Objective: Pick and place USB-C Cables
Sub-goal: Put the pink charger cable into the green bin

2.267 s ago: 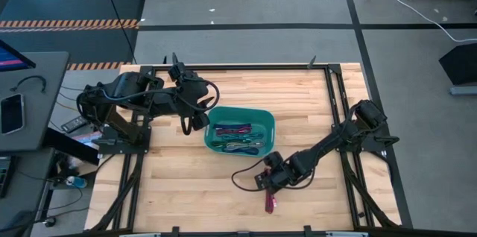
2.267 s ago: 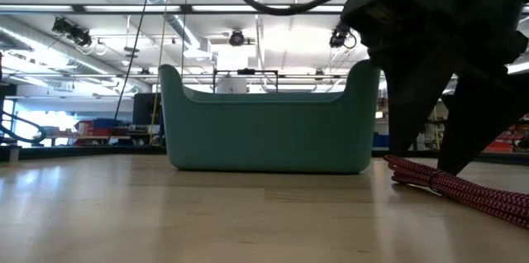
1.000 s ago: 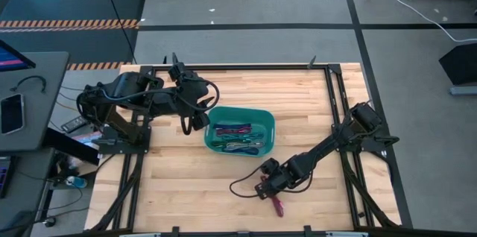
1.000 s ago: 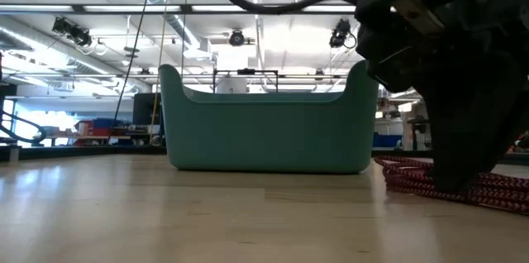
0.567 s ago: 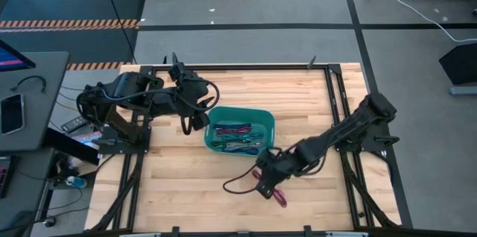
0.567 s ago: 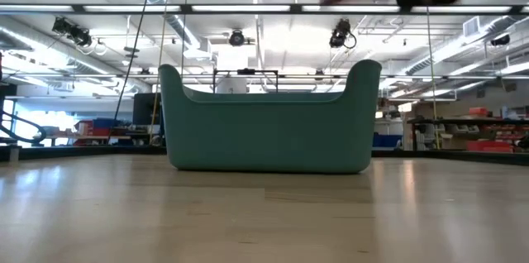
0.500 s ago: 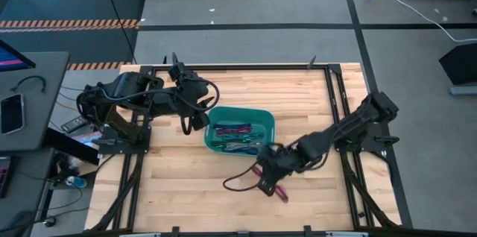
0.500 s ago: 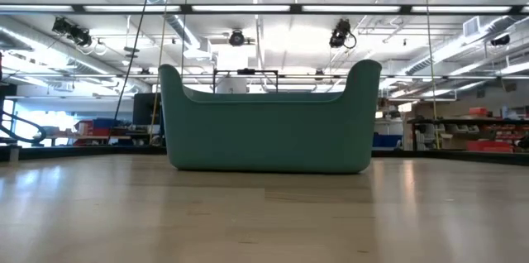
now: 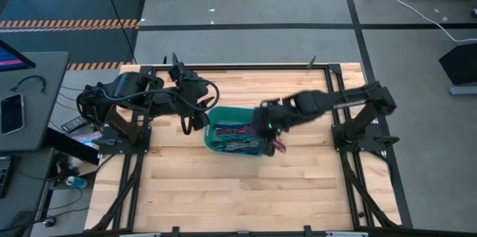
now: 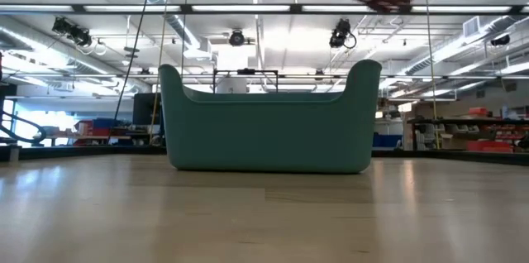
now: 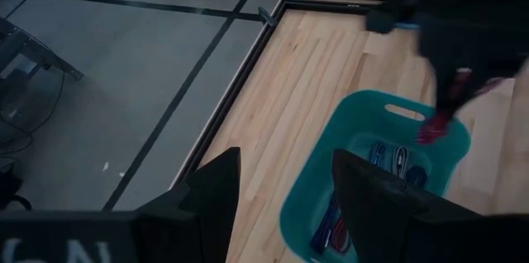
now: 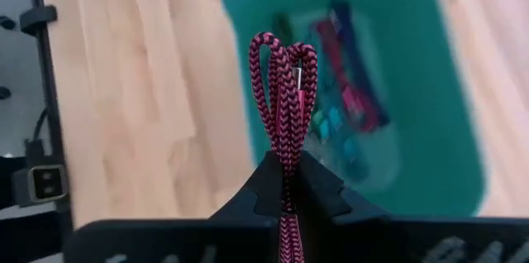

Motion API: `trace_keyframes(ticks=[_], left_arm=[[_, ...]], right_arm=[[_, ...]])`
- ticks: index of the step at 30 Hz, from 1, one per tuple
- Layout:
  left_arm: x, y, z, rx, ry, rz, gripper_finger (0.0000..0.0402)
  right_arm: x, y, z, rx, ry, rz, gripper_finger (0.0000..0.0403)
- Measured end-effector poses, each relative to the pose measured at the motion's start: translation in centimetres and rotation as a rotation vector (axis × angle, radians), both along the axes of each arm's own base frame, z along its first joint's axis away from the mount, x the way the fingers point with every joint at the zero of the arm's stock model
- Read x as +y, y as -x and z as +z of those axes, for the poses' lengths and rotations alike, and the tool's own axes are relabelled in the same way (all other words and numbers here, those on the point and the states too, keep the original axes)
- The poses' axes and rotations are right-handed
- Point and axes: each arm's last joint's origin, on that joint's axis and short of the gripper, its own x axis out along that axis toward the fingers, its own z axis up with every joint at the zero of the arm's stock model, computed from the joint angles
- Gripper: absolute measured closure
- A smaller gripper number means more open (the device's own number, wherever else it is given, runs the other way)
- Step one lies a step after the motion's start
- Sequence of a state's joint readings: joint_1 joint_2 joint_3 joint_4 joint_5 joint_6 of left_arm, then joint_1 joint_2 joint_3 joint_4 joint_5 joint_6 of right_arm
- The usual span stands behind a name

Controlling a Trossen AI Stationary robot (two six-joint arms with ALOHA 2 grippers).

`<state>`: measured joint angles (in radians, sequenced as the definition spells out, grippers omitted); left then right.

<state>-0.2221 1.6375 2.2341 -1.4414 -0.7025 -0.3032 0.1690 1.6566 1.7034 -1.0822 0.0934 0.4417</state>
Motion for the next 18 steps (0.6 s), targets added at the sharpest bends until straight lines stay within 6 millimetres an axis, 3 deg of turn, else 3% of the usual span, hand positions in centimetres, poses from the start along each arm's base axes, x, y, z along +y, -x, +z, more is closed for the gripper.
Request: trace_keyframes(ticks=[10, 18], left_arm=[[0.0, 0.0, 0.0, -0.014, 0.022, 0.018, 0.0202], [0.0, 0.1, 0.0, -0.019, 0.033, 0.029, 0.0202]], right_arm=[[-6.2, -2.5, -1.4, -0.026, 0.030, 0.164, 0.0385], [-8.1, -6.5, -4.9, -0.093, -0.021, 0.292, 0.0385]])
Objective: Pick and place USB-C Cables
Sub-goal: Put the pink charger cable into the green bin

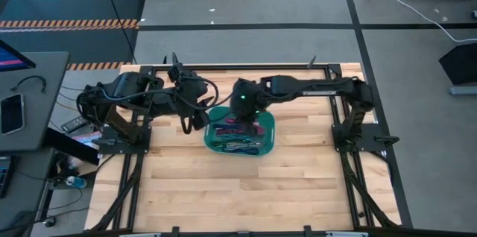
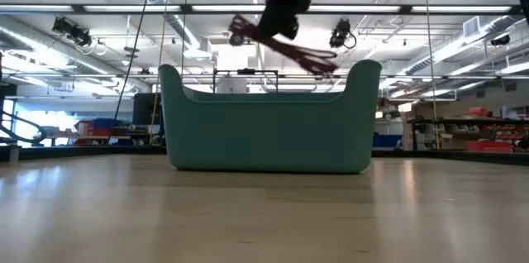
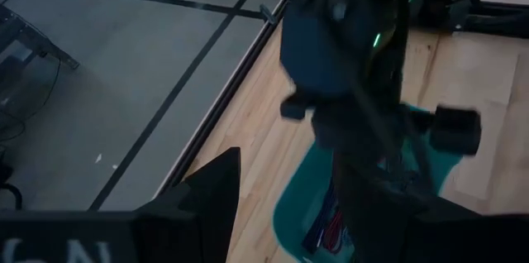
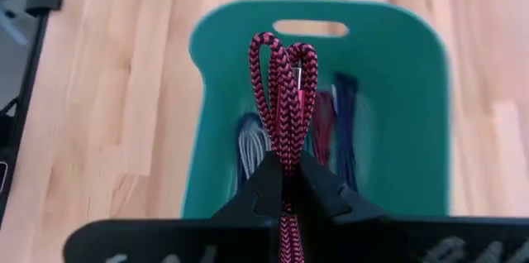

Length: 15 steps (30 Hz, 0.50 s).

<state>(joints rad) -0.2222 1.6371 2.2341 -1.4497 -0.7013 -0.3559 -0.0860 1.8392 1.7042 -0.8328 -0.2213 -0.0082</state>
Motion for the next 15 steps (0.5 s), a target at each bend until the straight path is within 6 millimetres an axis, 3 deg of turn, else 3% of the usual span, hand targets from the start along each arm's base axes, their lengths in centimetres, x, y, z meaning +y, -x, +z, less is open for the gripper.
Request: trace_keyframes(ticks=[6, 15], left_arm=[[0.0, 0.0, 0.0, 0.001, -0.001, 0.001, 0.0202], [0.0, 0.0, 0.0, 0.002, -0.001, 0.000, 0.0202]], right_arm=[[0.1, -2.5, -3.4, 0.004, -0.057, 0.061, 0.0385], [2.2, -4.6, -9.0, 0.129, -0.068, 0.147, 0.0385]])
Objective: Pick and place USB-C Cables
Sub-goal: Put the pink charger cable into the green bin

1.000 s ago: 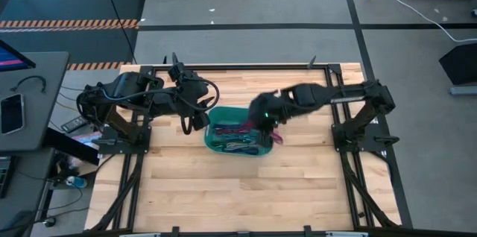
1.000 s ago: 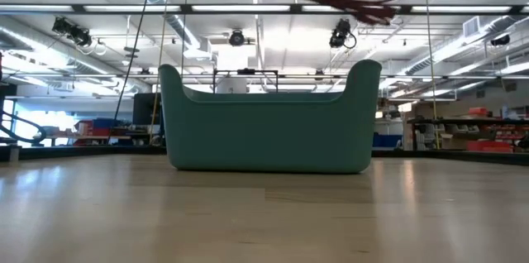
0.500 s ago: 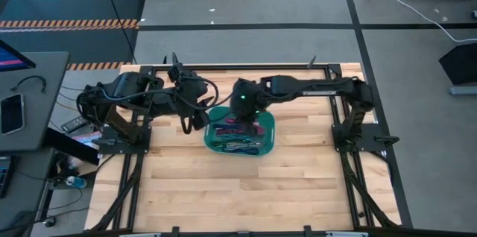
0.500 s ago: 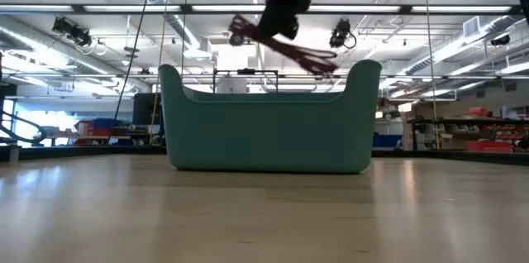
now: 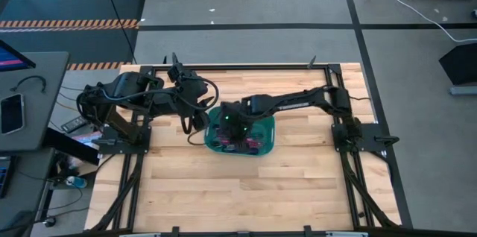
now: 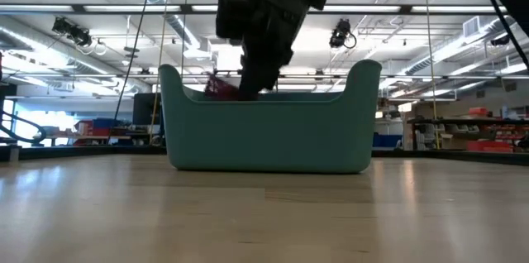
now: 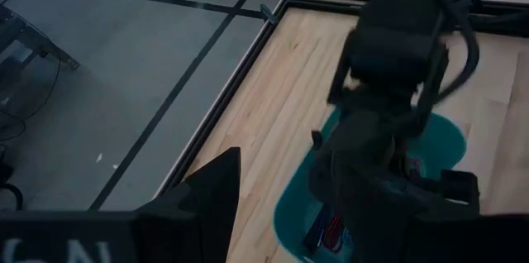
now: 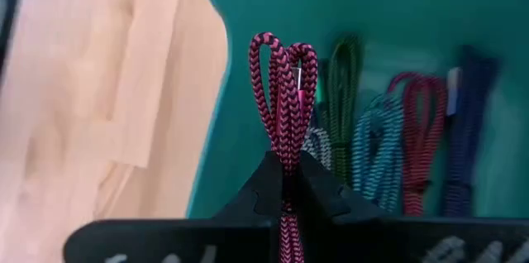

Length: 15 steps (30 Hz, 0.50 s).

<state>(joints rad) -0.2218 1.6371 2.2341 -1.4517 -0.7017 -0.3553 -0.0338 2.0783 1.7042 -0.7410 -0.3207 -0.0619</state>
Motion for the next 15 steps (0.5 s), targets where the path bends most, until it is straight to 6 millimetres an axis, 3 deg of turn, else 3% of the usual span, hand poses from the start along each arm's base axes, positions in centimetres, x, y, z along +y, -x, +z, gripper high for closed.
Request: trace_keyframes(ticks=[7, 13, 15], left_arm=[[0.0, 0.0, 0.0, 0.002, -0.001, 0.000, 0.0202], [0.0, 0.0, 0.0, 0.002, -0.001, 0.000, 0.0202], [0.0, 0.0, 0.0, 0.002, -0.001, 0.000, 0.0202]], right_arm=[[0.8, -0.6, -2.8, 0.066, 0.012, 0.028, 0.0385], [0.7, -0.6, -2.6, 0.061, 0.066, 0.003, 0.0384], [0.7, -0.6, -2.4, 0.048, 0.068, -0.002, 0.0365]])
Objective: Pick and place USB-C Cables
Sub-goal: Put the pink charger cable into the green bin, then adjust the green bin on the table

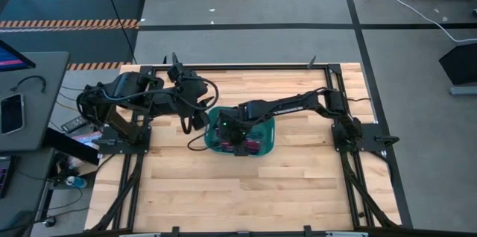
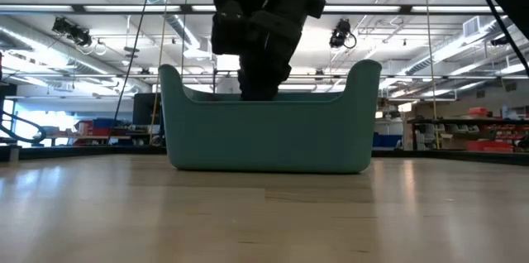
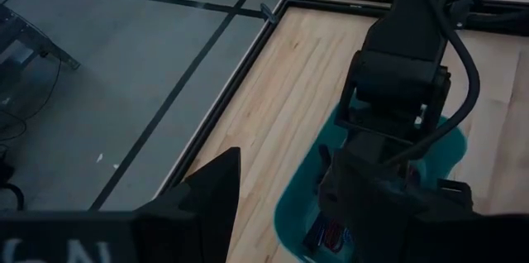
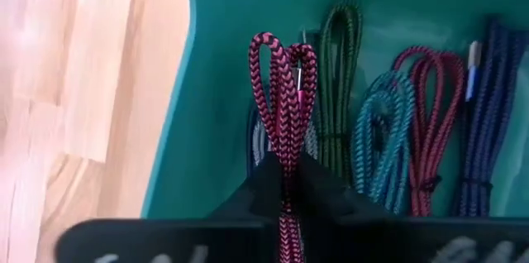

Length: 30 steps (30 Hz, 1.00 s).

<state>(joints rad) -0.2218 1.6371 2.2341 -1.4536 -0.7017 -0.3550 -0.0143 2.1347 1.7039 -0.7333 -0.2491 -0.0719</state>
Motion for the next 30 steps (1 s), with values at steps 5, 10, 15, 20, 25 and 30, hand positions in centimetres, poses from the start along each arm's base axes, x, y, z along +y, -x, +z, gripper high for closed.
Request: trace_keyframes(ticks=[5, 10, 15, 20, 25, 30], left_arm=[[0.0, 0.0, 0.0, 0.000, 0.000, -0.001, 0.0202], [0.0, 0.0, 0.0, 0.002, 0.000, -0.001, 0.0202], [0.0, 0.0, 0.0, 0.006, -0.001, -0.001, 0.0202], [0.0, 0.1, -0.1, 0.013, -0.002, 0.000, 0.0202], [0.0, 0.2, -0.2, 0.015, 0.009, 0.012, 0.0202], [-0.1, 0.2, -0.3, 0.025, 0.029, -0.004, 0.0202]], right_arm=[[0.1, 0.0, 0.0, 0.006, 0.046, -0.052, 0.0289], [0.7, 0.1, 0.5, -0.002, 0.076, -0.051, 0.0244], [0.5, 0.5, 3.7, -0.037, 0.117, -0.069, 0.0234], [-0.4, 0.4, 8.3, -0.112, 0.227, -0.088, 0.0233], [-2.8, 0.6, 10.5, -0.117, 0.280, -0.166, 0.0226], [-5.5, 1.8, 10.1, 0.010, 0.315, -0.223, 0.0214]])
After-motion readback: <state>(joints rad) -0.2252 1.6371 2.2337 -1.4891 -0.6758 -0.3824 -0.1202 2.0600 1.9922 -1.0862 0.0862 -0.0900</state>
